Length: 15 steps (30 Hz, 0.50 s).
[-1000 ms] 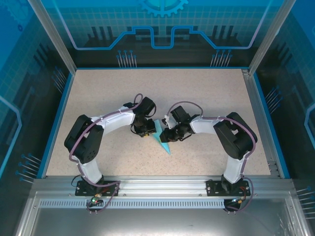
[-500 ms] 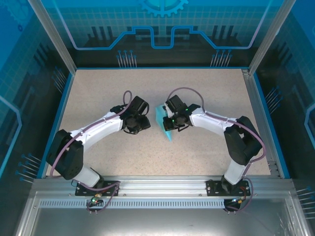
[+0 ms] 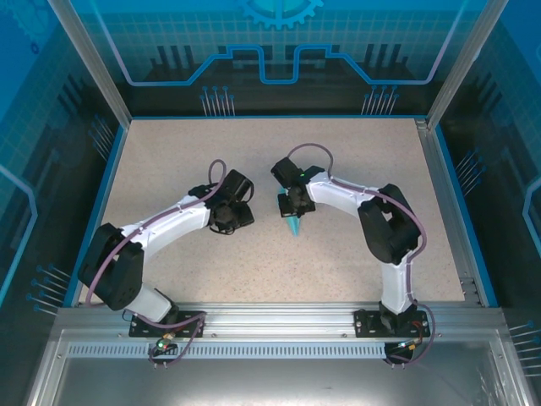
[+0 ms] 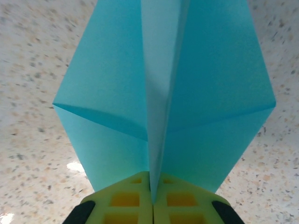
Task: Fold a paper plane with a square sheet of paper (pick it up from the middle)
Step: Move a paper plane to the center of the table.
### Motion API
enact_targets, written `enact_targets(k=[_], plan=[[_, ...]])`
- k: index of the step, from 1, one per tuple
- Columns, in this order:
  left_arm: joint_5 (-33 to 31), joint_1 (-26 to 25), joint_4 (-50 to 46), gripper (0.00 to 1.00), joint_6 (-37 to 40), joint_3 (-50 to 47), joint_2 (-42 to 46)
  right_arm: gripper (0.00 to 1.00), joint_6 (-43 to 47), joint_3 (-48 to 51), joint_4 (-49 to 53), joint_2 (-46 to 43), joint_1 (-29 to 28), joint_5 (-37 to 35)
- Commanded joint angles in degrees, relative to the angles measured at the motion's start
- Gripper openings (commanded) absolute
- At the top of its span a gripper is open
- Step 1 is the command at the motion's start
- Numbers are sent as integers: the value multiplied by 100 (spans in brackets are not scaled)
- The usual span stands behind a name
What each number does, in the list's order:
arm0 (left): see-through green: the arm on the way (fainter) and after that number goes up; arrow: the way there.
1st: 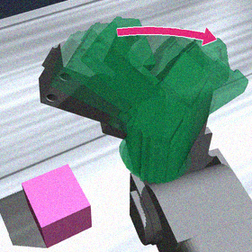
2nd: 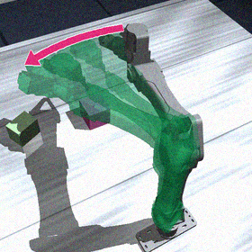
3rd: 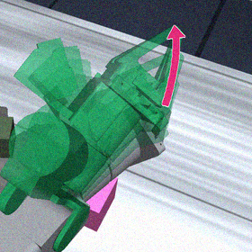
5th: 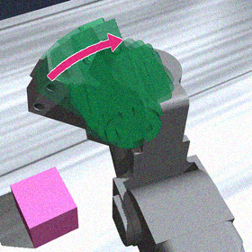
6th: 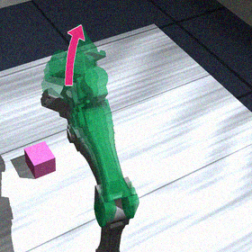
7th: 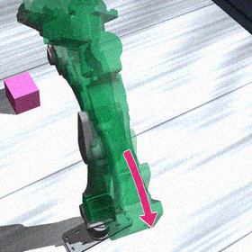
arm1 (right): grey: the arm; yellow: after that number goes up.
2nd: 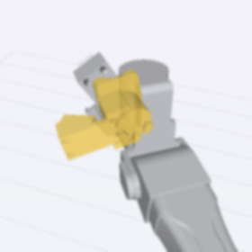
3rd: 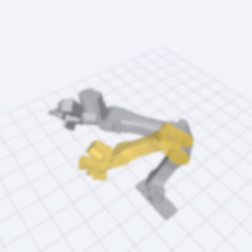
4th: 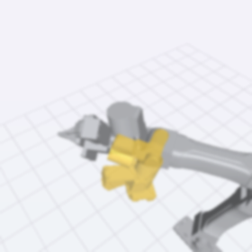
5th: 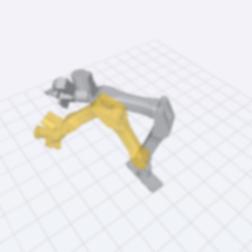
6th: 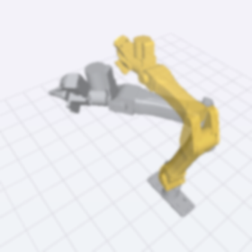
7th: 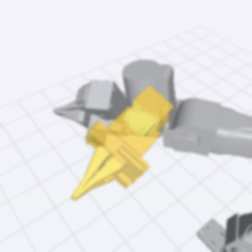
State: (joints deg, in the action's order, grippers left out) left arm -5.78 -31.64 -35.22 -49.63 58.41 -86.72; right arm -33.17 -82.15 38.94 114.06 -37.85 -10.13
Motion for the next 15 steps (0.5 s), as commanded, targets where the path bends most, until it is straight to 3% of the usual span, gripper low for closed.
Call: enact_targets(k=[1,15], plan=[[-81,101,48,39,-83,-115,197,7,-220,-222,325,154,-44,-80],[42,245,156,40,-66,-242,181,16,-383,-277,409,659,-56,-76]])
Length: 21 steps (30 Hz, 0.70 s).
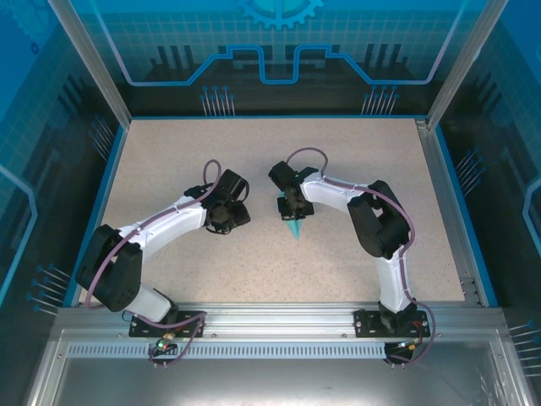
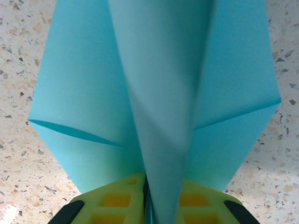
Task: Fold a paper plane with a square sheet of paper (pick it up from the middle)
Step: Move a paper plane to the center of the table.
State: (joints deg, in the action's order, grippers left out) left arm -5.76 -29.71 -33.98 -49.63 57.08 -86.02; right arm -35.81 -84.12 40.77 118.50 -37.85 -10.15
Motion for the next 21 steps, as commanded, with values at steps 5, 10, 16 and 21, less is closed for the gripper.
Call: enact_targets(k=[5,10,16,21], plan=[[55,65,30,40,-55,-118,83,27,-207,-202,474,459,-139,-254],[75,77,58,41,-98,-150,82,31,-492,-289,616,769,-157,-225],[82,71,40,41,-74,-125,83,37,-580,-282,427,656,-136,-41],[93,78,49,41,-65,-118,88,40,-492,-320,396,269,-56,-15]])
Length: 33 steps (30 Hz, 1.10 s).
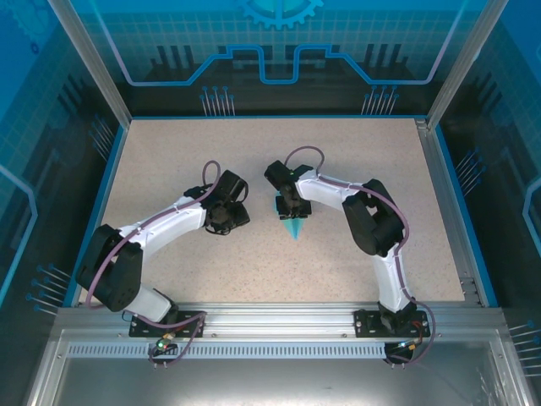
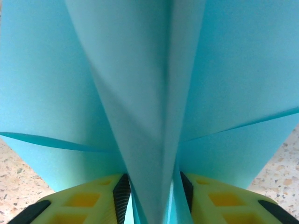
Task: Fold a paper plane with a square sheet of paper (pick it up from the middle)
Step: Move a paper plane to the center of the table, then reset both arms
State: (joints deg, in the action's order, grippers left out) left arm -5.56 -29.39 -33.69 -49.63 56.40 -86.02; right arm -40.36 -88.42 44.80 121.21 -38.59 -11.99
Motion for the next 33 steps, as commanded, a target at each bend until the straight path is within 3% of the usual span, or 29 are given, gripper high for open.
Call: enact_targets(k=[1,11,15,16,18,20,24,29,33], plan=[[73,39,27,41,-65,-50,86,41,-3,87,-1,-80,32,163],[-238,56,-36,41,98,62,319,58,371,166,-61,-1544,36,-82],[-629,73,-138,42,255,123,513,65,548,575,-141,-2591,26,-972],[-771,69,-155,43,319,128,590,69,597,726,-221,-2884,29,-1279],[-1250,75,-164,47,465,83,831,90,811,1207,-501,-3736,38,-2077],[-1823,92,-83,60,660,-36,1096,99,1001,1745,-911,-4461,126,-2733],[-3143,269,22,94,1057,-239,1461,99,1660,3030,-2000,-5537,869,-3399],[-3820,829,661,99,1644,-641,1609,99,2755,4416,-3088,-5535,2367,-2371],[-4050,1095,2161,99,2789,-1321,1708,99,2916,4887,-3892,-4895,3015,-1986]])
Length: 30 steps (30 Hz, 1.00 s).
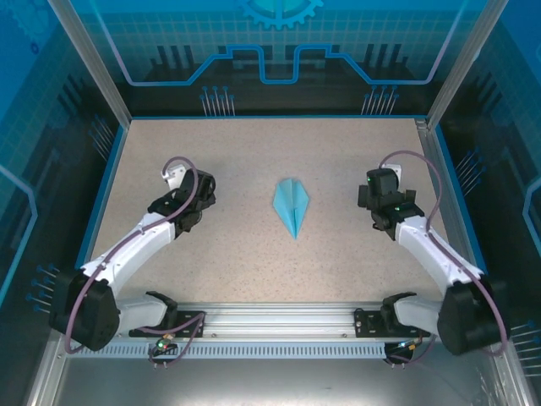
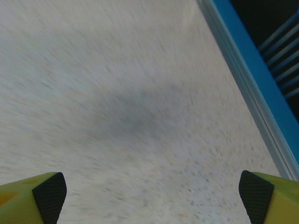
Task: Fold a paper plane with a square sheet of paper (pick it up from the middle)
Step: Reset both arms
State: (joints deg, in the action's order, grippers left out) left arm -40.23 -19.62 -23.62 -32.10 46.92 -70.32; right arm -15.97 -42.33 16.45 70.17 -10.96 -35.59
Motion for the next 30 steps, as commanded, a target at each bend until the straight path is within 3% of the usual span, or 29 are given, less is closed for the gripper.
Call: enact_targets(k=[1,7,11,18,22,23,26,28,30], plan=[[-619,177,1508,99,1285,-537,134,99,594,459,-1488,284,299,574],[-255,748,3388,99,1934,-1416,-270,99,930,1522,-3841,402,343,1456],[119,829,4968,99,2442,-1901,-794,99,1289,1739,-4894,603,395,1924],[872,1056,5993,99,3051,-2152,-930,99,1601,2024,-6266,1408,683,2976],[1518,1444,7162,99,2973,-2588,-1271,99,1684,1776,-5975,1597,791,3408],[1739,1468,6722,99,2956,-2442,-1208,99,1684,1773,-5957,1593,787,3403],[2222,1550,7570,99,3146,-2575,-1725,99,1669,1764,-5937,1588,757,3289],[2464,1743,6886,99,2899,-2389,-1604,99,1663,1764,-5944,1592,753,3294],[2519,1786,7086,99,2891,-2446,-1642,99,1662,1762,-5950,1596,761,3291]])
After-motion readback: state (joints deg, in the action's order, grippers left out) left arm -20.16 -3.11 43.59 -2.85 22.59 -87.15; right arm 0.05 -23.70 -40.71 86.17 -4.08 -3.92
